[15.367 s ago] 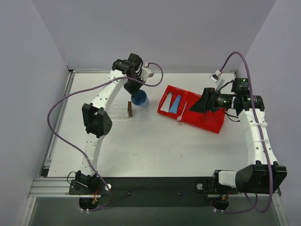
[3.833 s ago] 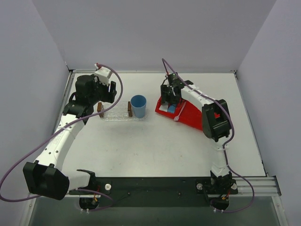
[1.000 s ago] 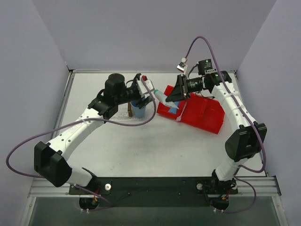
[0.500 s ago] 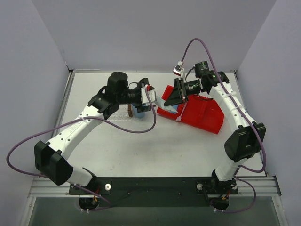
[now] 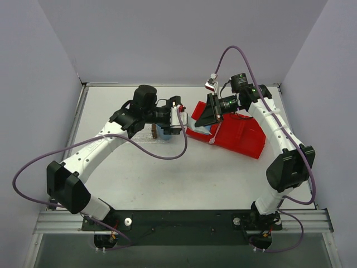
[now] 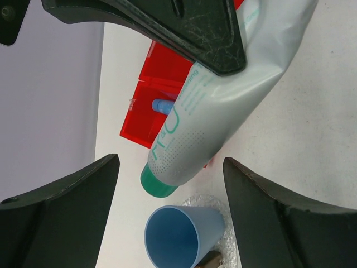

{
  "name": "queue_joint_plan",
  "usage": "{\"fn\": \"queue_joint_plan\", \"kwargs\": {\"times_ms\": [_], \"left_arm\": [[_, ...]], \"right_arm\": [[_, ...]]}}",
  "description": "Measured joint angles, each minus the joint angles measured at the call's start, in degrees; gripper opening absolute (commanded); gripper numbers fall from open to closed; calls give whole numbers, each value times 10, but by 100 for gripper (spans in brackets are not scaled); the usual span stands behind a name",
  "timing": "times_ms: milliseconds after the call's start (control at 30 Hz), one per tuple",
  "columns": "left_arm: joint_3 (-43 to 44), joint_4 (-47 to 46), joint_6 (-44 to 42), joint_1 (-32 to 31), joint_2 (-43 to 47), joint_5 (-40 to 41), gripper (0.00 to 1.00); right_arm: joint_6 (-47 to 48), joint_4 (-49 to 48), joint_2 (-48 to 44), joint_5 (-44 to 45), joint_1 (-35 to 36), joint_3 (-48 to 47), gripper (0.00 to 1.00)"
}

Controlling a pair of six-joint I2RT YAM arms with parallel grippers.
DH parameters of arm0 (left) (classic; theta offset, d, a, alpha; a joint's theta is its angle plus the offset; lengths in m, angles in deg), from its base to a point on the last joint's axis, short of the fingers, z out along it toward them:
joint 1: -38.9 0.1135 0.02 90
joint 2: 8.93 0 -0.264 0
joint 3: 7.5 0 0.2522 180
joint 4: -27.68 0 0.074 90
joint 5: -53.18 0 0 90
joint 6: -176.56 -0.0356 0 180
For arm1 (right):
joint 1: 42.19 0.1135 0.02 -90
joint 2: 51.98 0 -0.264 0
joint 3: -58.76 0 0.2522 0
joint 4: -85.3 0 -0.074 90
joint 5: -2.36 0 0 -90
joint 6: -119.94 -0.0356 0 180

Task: Prepare toiletry sets of a toothbrush and toothpaste on the tray

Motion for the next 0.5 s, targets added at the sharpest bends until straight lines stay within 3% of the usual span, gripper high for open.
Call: {"fn": "queue_joint_plan", "kwargs": {"times_ms": [167,500], "left_arm": [[15,1,-3,-5,-17,0,84],[18,3,4,-15,-21,-3,54]], "right_arm": [[0,1,0,-3,1,0,0],[2,1,0,-6,1,0,0]]}}
